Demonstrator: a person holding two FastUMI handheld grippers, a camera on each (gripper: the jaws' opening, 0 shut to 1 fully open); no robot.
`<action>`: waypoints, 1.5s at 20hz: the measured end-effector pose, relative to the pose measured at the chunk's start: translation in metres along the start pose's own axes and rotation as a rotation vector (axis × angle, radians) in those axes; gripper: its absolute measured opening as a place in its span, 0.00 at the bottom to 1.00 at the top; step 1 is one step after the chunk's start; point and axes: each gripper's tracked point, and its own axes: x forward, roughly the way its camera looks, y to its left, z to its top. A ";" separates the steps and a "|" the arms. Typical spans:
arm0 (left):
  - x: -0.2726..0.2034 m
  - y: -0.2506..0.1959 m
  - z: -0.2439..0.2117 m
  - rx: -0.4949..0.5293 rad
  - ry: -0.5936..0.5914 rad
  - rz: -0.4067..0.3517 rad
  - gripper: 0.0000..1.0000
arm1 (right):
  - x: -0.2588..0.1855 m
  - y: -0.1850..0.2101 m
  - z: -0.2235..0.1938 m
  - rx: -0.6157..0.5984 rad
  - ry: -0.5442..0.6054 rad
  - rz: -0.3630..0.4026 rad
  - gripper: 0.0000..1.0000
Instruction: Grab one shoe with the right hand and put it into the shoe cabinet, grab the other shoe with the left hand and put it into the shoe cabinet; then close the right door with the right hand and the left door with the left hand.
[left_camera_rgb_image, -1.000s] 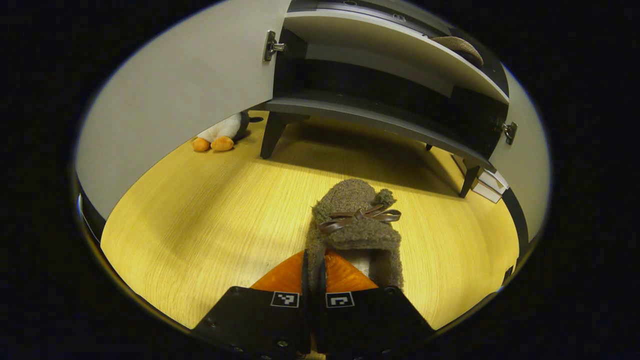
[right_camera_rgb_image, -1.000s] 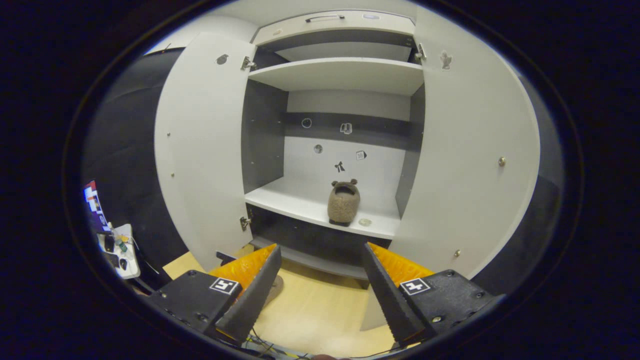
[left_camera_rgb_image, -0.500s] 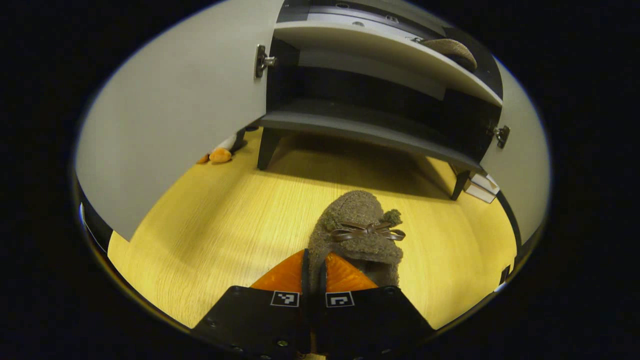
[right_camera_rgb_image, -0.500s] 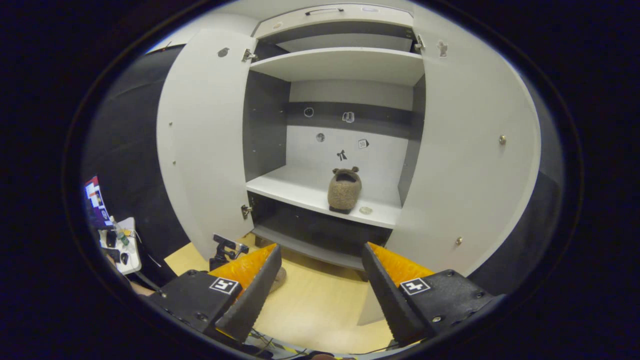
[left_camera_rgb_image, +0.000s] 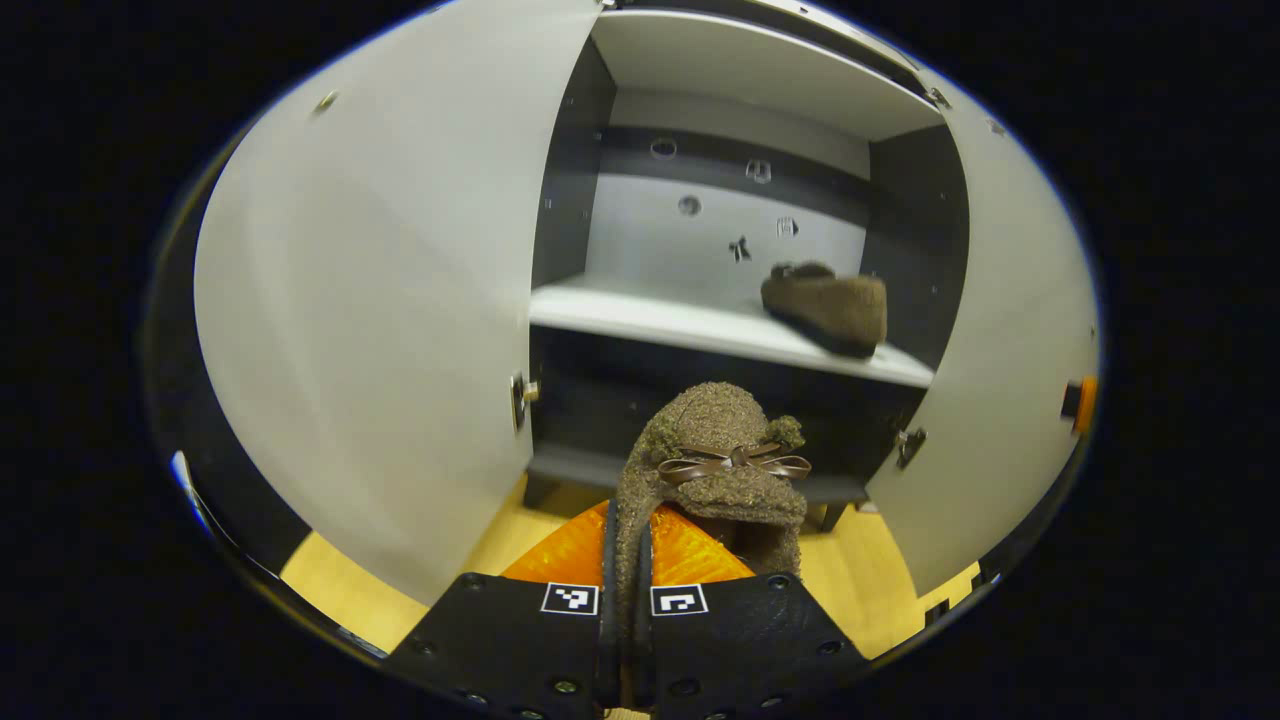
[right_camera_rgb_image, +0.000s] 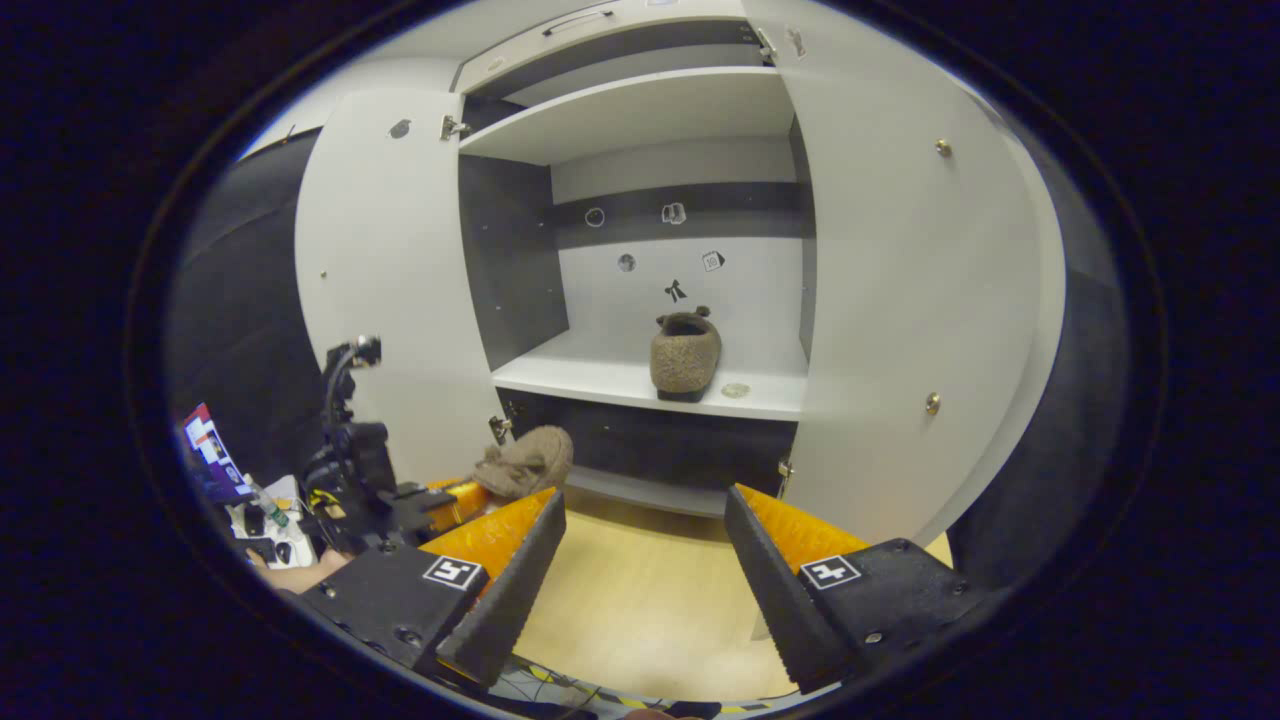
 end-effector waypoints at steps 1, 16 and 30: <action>0.007 -0.005 0.028 0.010 -0.017 -0.002 0.05 | -0.003 0.002 -0.002 -0.007 -0.007 0.007 0.99; 0.273 -0.018 0.129 -0.066 0.251 -0.055 0.06 | -0.028 -0.008 -0.025 0.083 0.002 0.000 1.00; 0.135 -0.039 0.159 -0.074 -0.121 -0.207 0.54 | 0.009 0.010 -0.014 0.009 0.007 0.039 1.00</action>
